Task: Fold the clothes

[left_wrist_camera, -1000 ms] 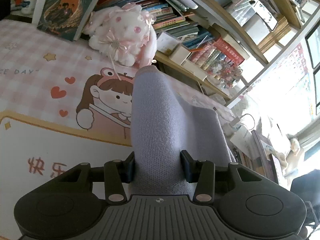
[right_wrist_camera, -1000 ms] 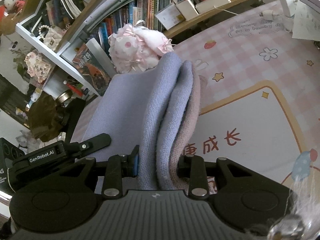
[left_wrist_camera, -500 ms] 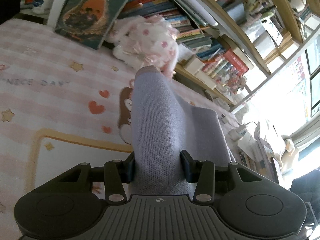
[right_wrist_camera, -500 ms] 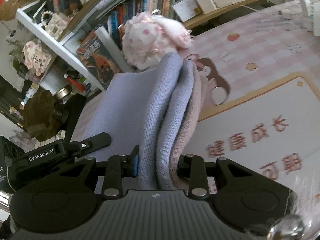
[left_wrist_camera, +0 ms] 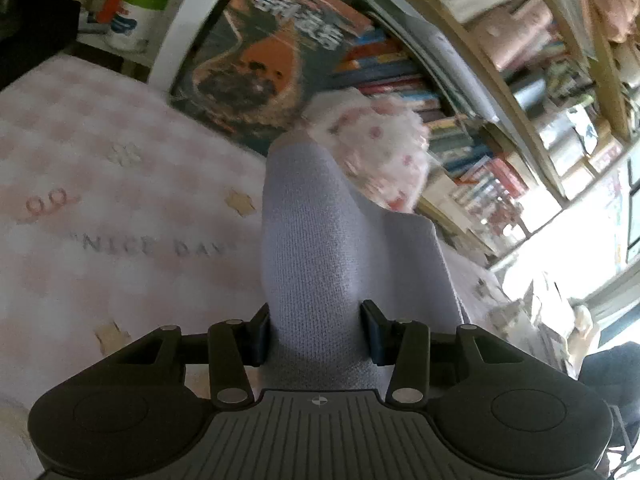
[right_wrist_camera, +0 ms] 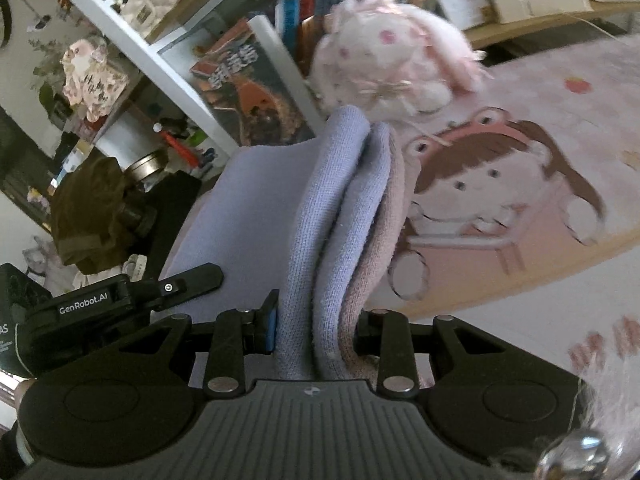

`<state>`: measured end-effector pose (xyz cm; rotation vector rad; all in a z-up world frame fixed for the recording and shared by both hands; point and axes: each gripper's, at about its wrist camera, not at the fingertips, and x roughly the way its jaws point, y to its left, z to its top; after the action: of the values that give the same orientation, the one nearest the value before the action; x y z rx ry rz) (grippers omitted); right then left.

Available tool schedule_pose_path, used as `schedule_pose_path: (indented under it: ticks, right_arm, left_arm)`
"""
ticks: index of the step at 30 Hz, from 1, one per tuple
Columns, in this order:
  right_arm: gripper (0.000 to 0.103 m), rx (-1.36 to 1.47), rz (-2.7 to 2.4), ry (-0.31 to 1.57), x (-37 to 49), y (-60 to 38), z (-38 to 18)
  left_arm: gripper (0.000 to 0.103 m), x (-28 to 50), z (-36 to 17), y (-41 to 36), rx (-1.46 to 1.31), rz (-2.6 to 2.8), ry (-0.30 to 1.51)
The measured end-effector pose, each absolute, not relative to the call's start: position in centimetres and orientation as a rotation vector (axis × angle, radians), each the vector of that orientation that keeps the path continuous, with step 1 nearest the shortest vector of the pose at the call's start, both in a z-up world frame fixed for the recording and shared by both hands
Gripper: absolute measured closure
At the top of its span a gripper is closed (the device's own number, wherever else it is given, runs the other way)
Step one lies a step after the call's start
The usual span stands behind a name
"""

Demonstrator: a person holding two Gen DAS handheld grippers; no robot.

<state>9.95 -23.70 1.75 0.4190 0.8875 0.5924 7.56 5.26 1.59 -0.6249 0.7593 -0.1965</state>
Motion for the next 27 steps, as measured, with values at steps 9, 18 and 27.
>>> schedule_pose_path:
  ticks: [9,18,27]
  right_arm:
    - [0.074,0.320,0.630,0.887,17.3,-18.0,0.7]
    - [0.074,0.312,0.642,0.869,22.3,-16.2,-1.4]
    - [0.061,0.437,0.631,0.895,24.3,-18.1,-5.2]
  left_arm:
    - [0.059,13.5,-0.5,9.0,-0.655,-0.146,0.745]
    - [0.059,17.7,-3.0,10.3,-0.653,-0.153,0.736]
    - [0.049,18.2,-5.5,10.9,-0.705,-0.154,0.757]
